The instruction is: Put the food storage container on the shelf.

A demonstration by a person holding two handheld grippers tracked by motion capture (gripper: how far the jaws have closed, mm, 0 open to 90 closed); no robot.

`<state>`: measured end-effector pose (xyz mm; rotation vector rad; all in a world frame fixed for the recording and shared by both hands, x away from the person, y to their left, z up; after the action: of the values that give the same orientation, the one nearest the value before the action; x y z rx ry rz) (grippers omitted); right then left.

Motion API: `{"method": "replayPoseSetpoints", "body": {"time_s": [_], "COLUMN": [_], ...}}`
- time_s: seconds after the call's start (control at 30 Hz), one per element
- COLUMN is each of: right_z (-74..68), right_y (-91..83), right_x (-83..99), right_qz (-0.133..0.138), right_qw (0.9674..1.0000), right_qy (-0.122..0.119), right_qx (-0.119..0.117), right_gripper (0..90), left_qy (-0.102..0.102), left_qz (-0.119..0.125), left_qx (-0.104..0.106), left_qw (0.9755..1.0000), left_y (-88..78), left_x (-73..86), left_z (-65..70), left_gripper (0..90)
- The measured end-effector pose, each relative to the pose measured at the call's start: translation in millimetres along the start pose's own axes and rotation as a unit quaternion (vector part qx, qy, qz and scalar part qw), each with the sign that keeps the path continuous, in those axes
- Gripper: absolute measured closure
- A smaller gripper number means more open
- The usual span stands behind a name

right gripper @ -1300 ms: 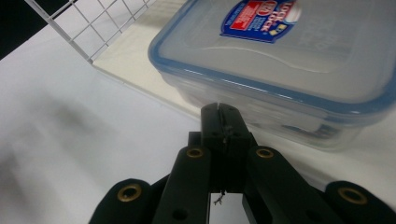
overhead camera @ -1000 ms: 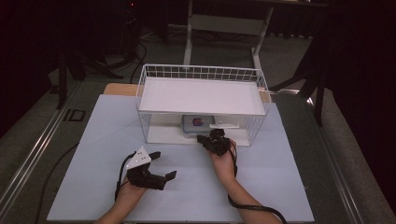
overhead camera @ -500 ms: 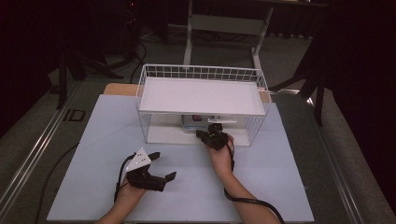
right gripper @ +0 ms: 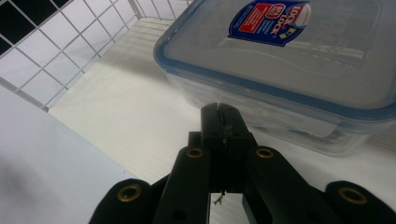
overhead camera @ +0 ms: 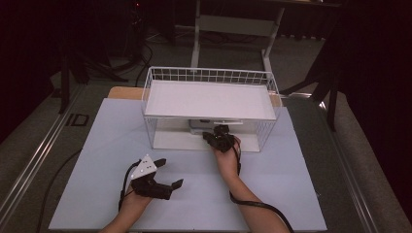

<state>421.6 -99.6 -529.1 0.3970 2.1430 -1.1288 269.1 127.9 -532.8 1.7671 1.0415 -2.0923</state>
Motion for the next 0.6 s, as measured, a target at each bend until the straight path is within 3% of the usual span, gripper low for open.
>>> {"method": "replayPoseSetpoints", "body": {"time_s": [0.13, 0.37, 0.43, 0.6], "right_z": [-2.6, -2.9, -2.9, -7.7], "right_y": [0.3, -0.8, -1.2, -13.0], "right_x": [0.0, 9.2, 12.5, 21.0], "right_qz": [-0.006, 0.010, 0.030, 0.042], "right_qw": [1.0000, 0.9999, 0.9981, 0.9966], "right_qy": [0.007, -0.010, -0.054, -0.070], "right_qx": [-0.001, -0.010, -0.001, -0.009], "right_gripper": [90.0, 89.7, 88.5, 74.3], "left_qy": [0.001, 0.004, 0.006, 0.004], "left_qz": [-0.001, 0.000, 0.000, 0.002], "left_qx": [0.000, 0.004, 0.003, 0.004], "left_qw": [1.0000, 1.0000, 1.0000, 1.0000], "left_y": [0.4, 1.0, 0.7, 0.4], "left_x": [-0.2, -1.0, -1.4, -2.5], "left_z": [0.6, 1.6, 1.7, 1.8], "left_gripper": [2.3, 2.4, 2.3, 2.4]}}
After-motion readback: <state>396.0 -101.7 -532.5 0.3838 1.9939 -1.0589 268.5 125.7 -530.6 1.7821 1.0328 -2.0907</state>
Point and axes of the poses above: each handheld gripper's, and its own axes: y roughly forward along the jaws, x roughly out of its underside, z roughly to its right, the point moved 2 cm from there along y, roughly forward along the jaws, and after that the axes turned 8 degrees about y, right-handed, at the moved point
